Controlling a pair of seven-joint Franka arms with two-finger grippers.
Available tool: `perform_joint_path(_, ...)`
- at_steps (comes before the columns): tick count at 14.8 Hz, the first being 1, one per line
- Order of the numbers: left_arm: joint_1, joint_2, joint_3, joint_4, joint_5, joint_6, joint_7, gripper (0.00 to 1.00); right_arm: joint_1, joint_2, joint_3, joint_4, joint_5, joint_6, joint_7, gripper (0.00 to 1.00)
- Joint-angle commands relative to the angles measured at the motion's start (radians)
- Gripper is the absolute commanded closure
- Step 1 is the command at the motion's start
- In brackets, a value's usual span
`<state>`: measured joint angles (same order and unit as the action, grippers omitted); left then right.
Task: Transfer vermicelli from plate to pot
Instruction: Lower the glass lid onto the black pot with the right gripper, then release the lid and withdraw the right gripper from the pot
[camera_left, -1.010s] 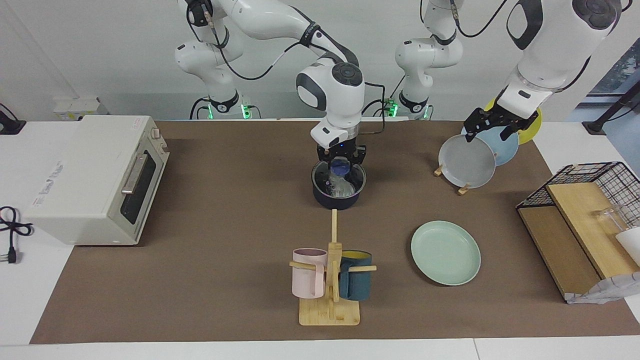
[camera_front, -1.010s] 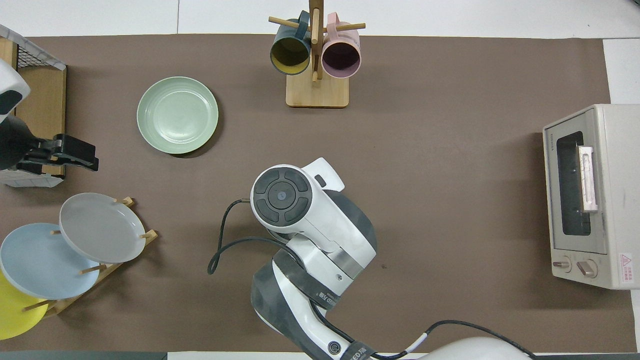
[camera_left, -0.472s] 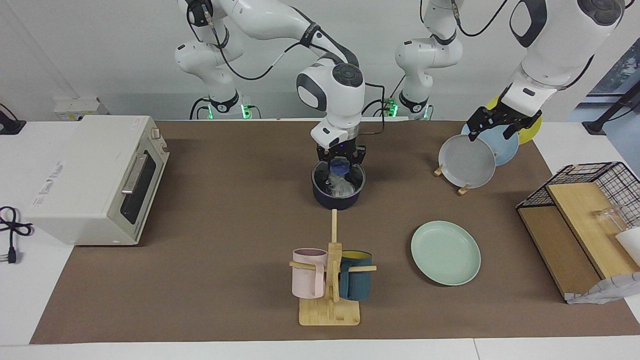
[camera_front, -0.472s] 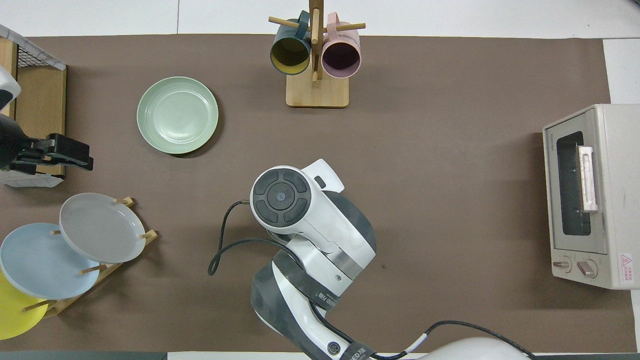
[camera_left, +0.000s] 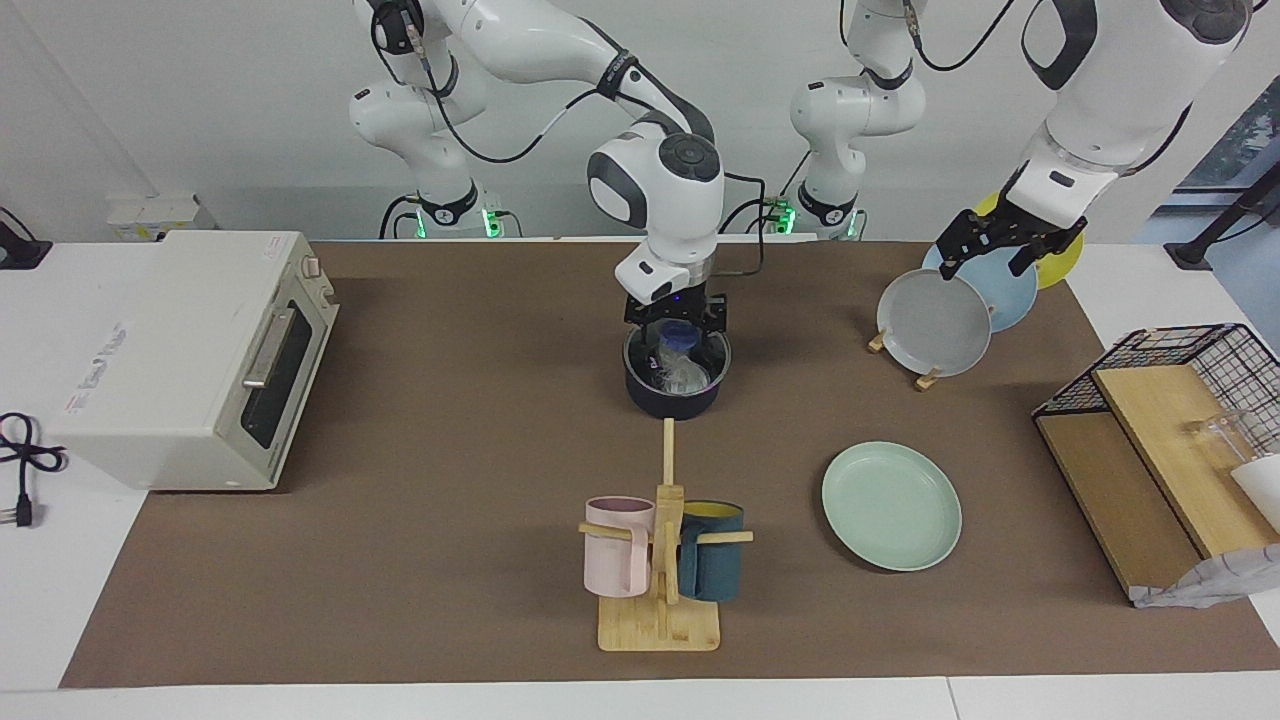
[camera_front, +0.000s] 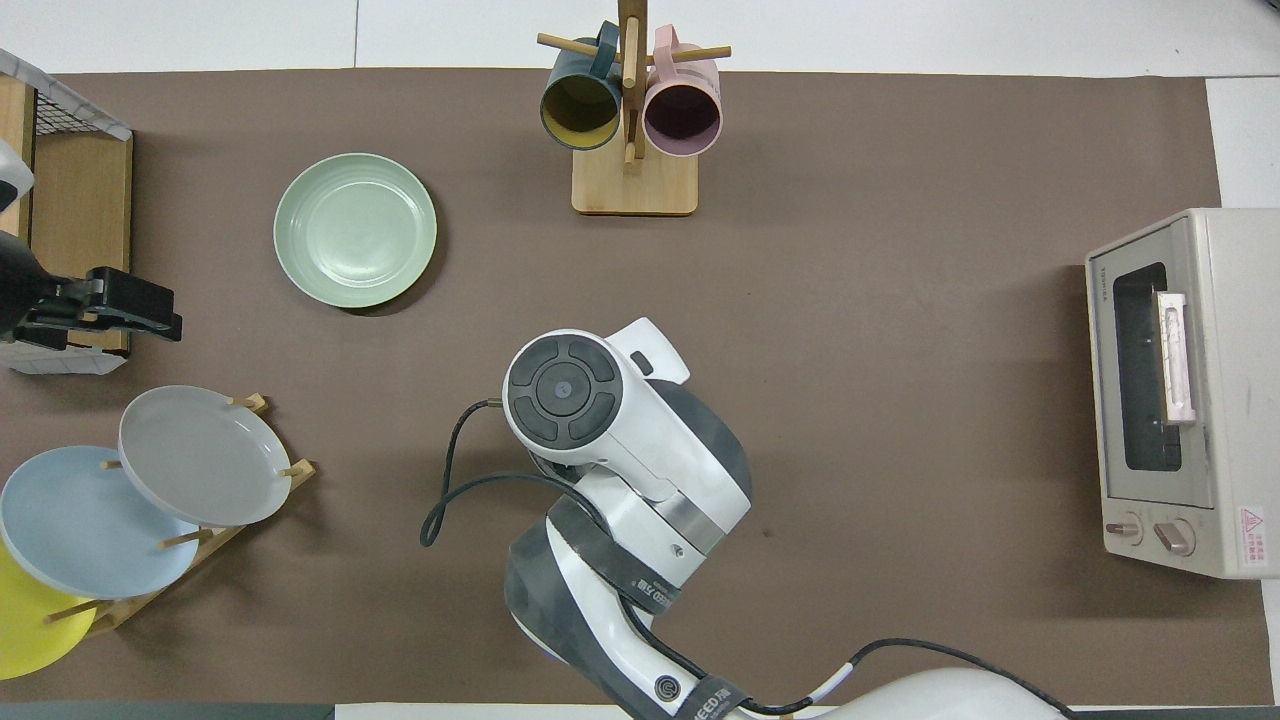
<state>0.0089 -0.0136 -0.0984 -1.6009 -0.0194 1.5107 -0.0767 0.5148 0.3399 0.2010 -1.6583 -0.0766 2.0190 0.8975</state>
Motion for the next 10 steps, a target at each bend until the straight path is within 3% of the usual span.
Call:
perform_joint_path(1, 0.011, -0.014, -0.009, 0.001, 0.023, -0.021, -0.005, 0.00, -0.065, -0.082, -0.041, 0.012, 0.003, -0.080, -0.141, 0.00)
perform_joint_path(5, 0.011, -0.014, -0.009, 0.001, 0.023, -0.021, -0.005, 0.00, -0.085, -0.188, -0.198, 0.009, 0.020, -0.241, -0.392, 0.00)
perform_joint_path(8, 0.011, -0.014, -0.009, 0.001, 0.023, -0.021, -0.005, 0.00, -0.189, -0.290, -0.232, 0.012, 0.018, -0.373, -0.538, 0.00)
perform_joint_path(10, 0.011, -0.014, -0.009, 0.001, 0.023, -0.021, -0.006, 0.00, -0.277, -0.312, -0.233, 0.063, 0.020, -0.465, -0.650, 0.00)
